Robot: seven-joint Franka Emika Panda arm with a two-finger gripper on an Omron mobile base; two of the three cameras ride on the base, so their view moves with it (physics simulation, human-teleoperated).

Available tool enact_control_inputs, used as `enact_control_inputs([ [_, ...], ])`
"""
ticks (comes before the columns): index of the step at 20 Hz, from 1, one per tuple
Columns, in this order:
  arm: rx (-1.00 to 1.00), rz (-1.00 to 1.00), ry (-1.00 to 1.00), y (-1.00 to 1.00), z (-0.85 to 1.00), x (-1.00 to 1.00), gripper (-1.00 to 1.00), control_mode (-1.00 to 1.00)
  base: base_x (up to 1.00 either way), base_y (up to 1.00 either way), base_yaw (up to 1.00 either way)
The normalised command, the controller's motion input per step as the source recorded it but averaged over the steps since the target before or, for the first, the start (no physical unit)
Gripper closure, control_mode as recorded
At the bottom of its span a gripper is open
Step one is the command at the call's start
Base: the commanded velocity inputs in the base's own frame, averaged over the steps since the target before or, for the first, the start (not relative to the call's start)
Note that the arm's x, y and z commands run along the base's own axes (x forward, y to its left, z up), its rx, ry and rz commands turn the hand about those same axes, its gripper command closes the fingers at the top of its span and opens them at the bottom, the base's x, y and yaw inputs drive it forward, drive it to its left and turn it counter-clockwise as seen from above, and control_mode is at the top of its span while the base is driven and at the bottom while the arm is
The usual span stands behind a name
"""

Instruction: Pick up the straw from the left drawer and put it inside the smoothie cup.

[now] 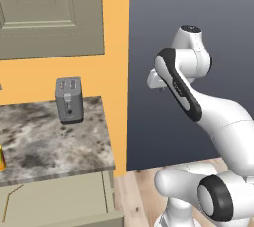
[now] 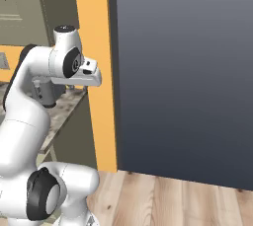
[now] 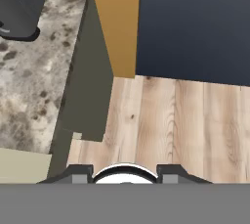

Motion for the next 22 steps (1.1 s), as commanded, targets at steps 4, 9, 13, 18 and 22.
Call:
enact_control_inputs([
  [4, 0.00, 0.00, 0.00, 0.00, 0.00, -0.12, -1.00, -1.00, 0.00, 0.00, 0.00],
  [9, 0.00, -0.01, -0.03, -0.06, -0.10, -0.43, -1.00, -1.00, 0.00, 0.00, 0.00],
  [13, 0.00, -0.02, -0.05, -0.14, -0.20, -0.47, -1.00, -1.00, 0.00, 0.00, 0.00],
  [18, 0.00, -0.01, -0.01, -0.10, -0.22, -0.36, -1.00, -1.00, 0.00, 0.00, 0.00],
  [22, 0.00, -0.01, 0.00, 0.00, -0.35, -0.24, -1.00, -1.00, 0.00, 0.00, 0.00],
])
